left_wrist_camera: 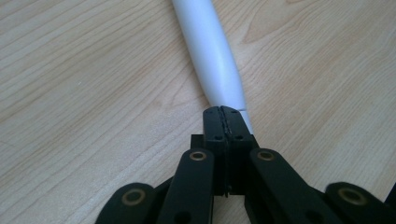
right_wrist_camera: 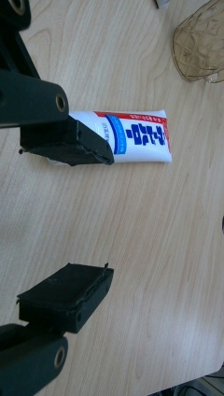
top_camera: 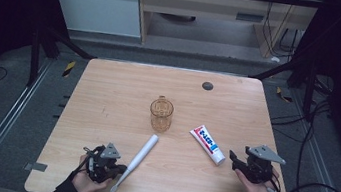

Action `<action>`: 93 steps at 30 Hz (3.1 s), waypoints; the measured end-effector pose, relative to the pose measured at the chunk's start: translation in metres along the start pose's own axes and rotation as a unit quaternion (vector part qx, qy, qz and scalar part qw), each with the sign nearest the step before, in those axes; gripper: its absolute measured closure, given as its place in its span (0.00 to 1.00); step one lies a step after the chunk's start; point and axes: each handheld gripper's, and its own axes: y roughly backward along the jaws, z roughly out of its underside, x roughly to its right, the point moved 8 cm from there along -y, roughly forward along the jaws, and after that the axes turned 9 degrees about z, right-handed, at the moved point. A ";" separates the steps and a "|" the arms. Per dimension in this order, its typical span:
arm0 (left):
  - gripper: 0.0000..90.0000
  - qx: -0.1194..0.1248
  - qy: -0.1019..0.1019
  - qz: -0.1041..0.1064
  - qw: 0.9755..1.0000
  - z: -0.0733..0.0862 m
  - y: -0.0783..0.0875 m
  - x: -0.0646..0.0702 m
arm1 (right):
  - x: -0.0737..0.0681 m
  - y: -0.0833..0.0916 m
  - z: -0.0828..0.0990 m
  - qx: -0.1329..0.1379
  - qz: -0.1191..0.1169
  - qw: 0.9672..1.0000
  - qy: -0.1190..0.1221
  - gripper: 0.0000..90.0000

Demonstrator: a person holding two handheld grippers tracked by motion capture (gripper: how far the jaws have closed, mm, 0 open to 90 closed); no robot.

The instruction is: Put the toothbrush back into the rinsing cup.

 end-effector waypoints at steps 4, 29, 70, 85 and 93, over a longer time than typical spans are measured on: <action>0.99 -0.001 -0.003 0.006 1.000 -0.001 -0.002 0.004 | 0.000 0.000 0.000 0.001 0.001 1.000 0.000 0.42; 0.99 -0.016 -0.038 0.029 0.999 -0.016 -0.029 0.029 | 0.001 -0.003 0.001 -0.002 0.004 1.000 0.003 0.39; 0.99 0.036 -0.037 0.022 0.998 -0.043 -0.017 0.021 | 0.001 -0.006 0.002 -0.004 0.004 1.000 0.004 0.38; 1.00 0.051 -0.021 -0.037 0.998 -0.077 -0.012 -0.033 | -0.001 -0.007 0.002 -0.004 0.002 1.000 0.005 0.38; 1.00 0.035 -0.020 -0.038 0.998 -0.080 -0.024 -0.049 | -0.002 -0.008 0.003 -0.005 0.002 1.000 0.008 0.38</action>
